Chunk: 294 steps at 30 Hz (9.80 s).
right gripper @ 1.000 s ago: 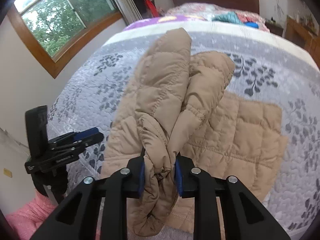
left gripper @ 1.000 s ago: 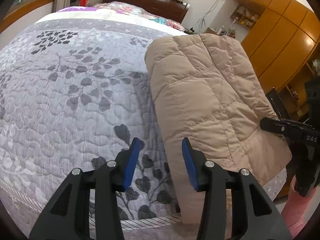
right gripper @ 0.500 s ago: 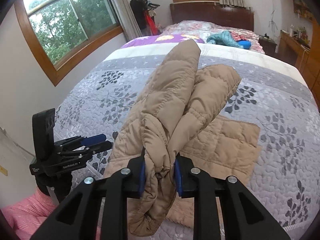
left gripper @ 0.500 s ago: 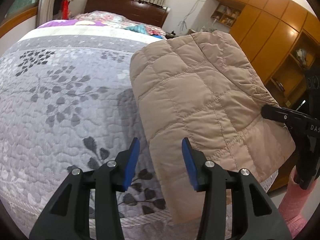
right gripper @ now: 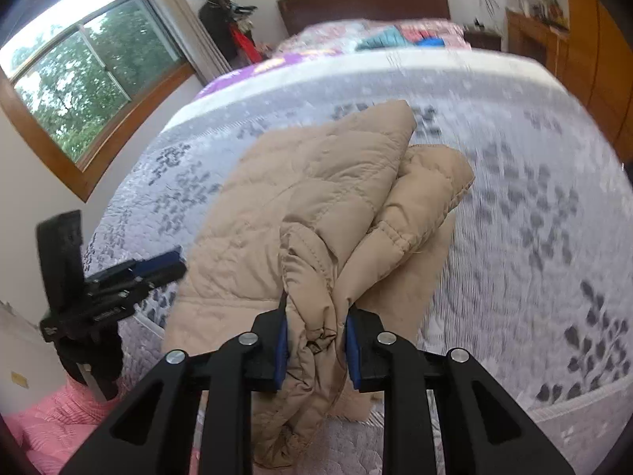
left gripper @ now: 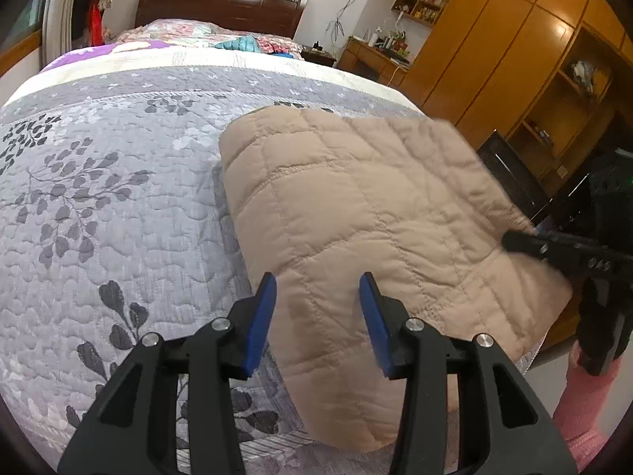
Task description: Fold large clothes
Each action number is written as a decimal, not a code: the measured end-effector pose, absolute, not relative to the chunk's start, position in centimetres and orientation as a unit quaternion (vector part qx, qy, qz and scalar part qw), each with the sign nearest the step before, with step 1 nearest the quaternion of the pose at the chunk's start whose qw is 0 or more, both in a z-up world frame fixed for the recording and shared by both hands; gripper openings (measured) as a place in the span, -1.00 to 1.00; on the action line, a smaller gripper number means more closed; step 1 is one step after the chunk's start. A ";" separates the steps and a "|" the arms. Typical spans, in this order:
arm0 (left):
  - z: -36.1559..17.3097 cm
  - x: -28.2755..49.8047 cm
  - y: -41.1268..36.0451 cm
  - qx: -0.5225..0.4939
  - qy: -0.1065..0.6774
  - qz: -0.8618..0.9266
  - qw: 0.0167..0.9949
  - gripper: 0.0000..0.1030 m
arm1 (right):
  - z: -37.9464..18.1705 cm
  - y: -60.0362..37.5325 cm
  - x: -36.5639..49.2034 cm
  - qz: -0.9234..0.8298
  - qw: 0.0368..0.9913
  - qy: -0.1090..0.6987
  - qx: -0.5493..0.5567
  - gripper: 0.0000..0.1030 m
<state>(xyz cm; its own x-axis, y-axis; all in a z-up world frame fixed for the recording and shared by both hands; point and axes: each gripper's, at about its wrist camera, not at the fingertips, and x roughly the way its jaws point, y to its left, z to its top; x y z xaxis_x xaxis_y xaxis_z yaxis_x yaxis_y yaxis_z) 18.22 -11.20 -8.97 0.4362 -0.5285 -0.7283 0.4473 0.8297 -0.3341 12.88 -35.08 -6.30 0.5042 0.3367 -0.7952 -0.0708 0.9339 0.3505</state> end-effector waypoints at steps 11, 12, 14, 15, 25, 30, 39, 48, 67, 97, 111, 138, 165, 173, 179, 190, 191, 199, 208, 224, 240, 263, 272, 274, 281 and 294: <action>-9.9 18.0 -13.2 -0.009 0.449 -0.288 0.846 -0.10 | -14.5 -38.1 12.8 0.134 0.827 0.496 0.227 -0.47; -10.1 18.0 -13.3 -0.008 0.449 -0.288 0.846 -0.08 | -15.0 -38.2 12.8 0.135 0.827 0.494 0.231 -0.45; -10.3 18.0 -13.5 -0.007 0.450 -0.286 0.846 -0.06 | -15.7 -38.1 12.7 0.135 0.829 0.490 0.232 -0.44; -10.4 18.0 -13.5 -0.006 0.450 -0.285 0.846 -0.05 | -15.9 -38.1 12.7 0.134 0.830 0.489 0.232 -0.43; -9.4 16.9 -13.1 0.010 0.431 -0.277 0.858 -0.06 | -12.9 -37.3 11.1 0.103 0.853 0.476 0.187 -0.24; -7.1 15.3 -11.6 -0.010 0.407 -0.297 0.864 -0.12 | -9.4 -36.7 8.9 0.075 0.876 0.452 0.150 -0.24; -6.8 12.9 -13.3 -0.023 0.405 -0.357 0.841 -0.53 | -7.3 -32.9 6.5 0.122 0.887 0.432 0.109 -0.37; -10.4 13.4 -14.2 0.013 0.435 -0.351 0.829 -0.63 | -11.1 -32.7 7.4 0.122 0.871 0.459 0.127 -0.40; -12.2 14.3 -14.3 0.026 0.459 -0.338 0.822 -0.81 | -13.3 -33.5 8.0 0.132 0.861 0.466 0.153 -0.43; -12.6 26.3 -18.4 0.036 0.484 -0.355 0.799 -0.74 | -12.6 -34.4 21.5 0.106 0.857 0.491 0.113 -0.47; -14.7 26.7 -18.5 0.047 0.473 -0.350 0.807 -0.80 | -15.0 -34.0 21.7 0.106 0.859 0.488 0.111 -0.48; -9.5 20.4 -12.1 0.055 0.437 -0.294 0.848 -0.01 | -9.8 -38.7 14.3 0.092 0.880 0.431 0.179 0.48; -12.9 21.0 -9.1 -0.035 0.479 -0.342 0.808 0.47 | -18.1 -41.8 13.8 0.193 0.795 0.448 0.360 0.75; -14.5 22.9 -9.2 -0.078 0.503 -0.379 0.773 0.59 | -19.0 -40.3 14.3 0.206 0.785 0.458 0.362 0.82; -16.6 24.4 -8.8 -0.125 0.531 -0.410 0.731 0.70 | -19.9 -40.2 14.7 0.215 0.777 0.464 0.367 0.83; -18.0 24.4 -11.8 -0.146 0.547 -0.452 0.689 0.66 | -19.9 -38.1 15.2 0.232 0.777 0.469 0.350 0.51; -17.9 24.3 -11.9 -0.145 0.545 -0.451 0.691 0.55 | -19.8 -38.0 15.2 0.231 0.779 0.468 0.348 0.44; -15.2 23.4 -12.2 -0.128 0.503 -0.441 0.732 0.06 | -15.1 -35.2 15.0 0.224 0.824 0.440 0.277 -0.11; -10.3 24.9 -9.5 -0.137 0.437 -0.429 0.779 0.01 | -8.5 -31.7 19.3 0.239 0.860 0.407 0.193 -0.14; -9.0 36.4 -4.2 -0.137 0.370 -0.338 0.854 0.02 | -9.0 -26.1 36.6 0.249 0.873 0.401 0.123 -0.14; -12.7 38.0 -1.4 -0.140 0.448 -0.304 0.829 0.44 | -14.4 -30.4 34.7 0.259 0.837 0.446 0.186 0.43; -9.2 30.1 -0.3 -0.066 0.424 -0.223 0.875 0.68 | -11.9 -32.1 25.8 0.147 0.876 0.437 0.140 0.89; -6.5 25.1 -0.6 -0.035 0.396 -0.154 0.905 0.85 | -8.8 -27.3 22.3 0.088 0.899 0.419 0.087 0.92; -6.2 24.6 -0.7 -0.032 0.395 -0.149 0.906 0.85 | -8.4 -26.4 21.4 0.074 0.903 0.416 0.079 0.92; -5.1 21.3 -1.0 -0.009 0.378 -0.125 0.918 0.87 | -8.1 -25.0 19.0 0.057 0.903 0.420 0.078 0.92; -4.1 17.2 -1.2 0.010 0.373 -0.114 0.921 0.87 | -6.7 -23.5 15.2 0.052 0.913 0.399 0.068 0.92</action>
